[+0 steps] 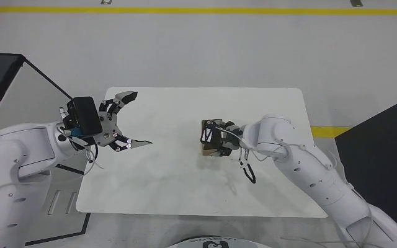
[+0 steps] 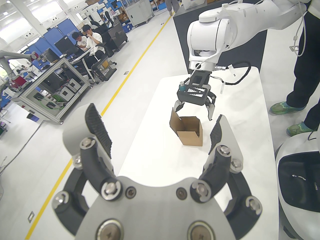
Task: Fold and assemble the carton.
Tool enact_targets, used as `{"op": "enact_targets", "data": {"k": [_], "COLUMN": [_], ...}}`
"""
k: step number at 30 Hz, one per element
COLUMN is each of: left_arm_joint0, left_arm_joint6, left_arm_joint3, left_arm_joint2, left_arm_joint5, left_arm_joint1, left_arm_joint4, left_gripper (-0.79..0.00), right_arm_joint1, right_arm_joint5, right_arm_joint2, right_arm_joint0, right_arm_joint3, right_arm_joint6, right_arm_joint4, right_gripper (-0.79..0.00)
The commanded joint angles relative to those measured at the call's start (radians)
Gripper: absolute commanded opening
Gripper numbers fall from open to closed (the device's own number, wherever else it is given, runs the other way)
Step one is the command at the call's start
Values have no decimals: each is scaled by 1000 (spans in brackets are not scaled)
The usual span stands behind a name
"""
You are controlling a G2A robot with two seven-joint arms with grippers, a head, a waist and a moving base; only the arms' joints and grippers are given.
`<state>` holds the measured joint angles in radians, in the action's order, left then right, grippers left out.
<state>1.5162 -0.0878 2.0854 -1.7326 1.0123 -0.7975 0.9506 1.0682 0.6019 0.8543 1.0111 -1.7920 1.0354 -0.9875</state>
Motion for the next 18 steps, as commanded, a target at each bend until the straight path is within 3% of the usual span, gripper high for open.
{"op": "enact_targets", "data": {"k": [1,6,9,13,18], "left_arm_joint0": [0,0,0,0,0], "left_arm_joint6": [0,0,0,0,0], "left_arm_joint3": [0,0,0,0,0], "left_arm_joint2": [0,0,0,0,0], "left_arm_joint5": [0,0,0,0,0], "left_arm_joint1": [0,0,0,0,0], "left_arm_joint4": [0,0,0,0,0], "left_gripper": [0,0,0,0,0], "right_arm_joint1": [0,0,-5,-20,-37], "right_arm_joint5": [0,0,-11,22,18], "right_arm_joint2": [0,0,39,134,207], "right_arm_joint0": [0,0,22,53,72], "right_arm_joint3": [0,0,15,59,128], "right_arm_joint6": [0,0,-60,-88,-22], "right_arm_joint4": [0,0,76,335,686], "right_gripper": [0,0,0,0,0]}}
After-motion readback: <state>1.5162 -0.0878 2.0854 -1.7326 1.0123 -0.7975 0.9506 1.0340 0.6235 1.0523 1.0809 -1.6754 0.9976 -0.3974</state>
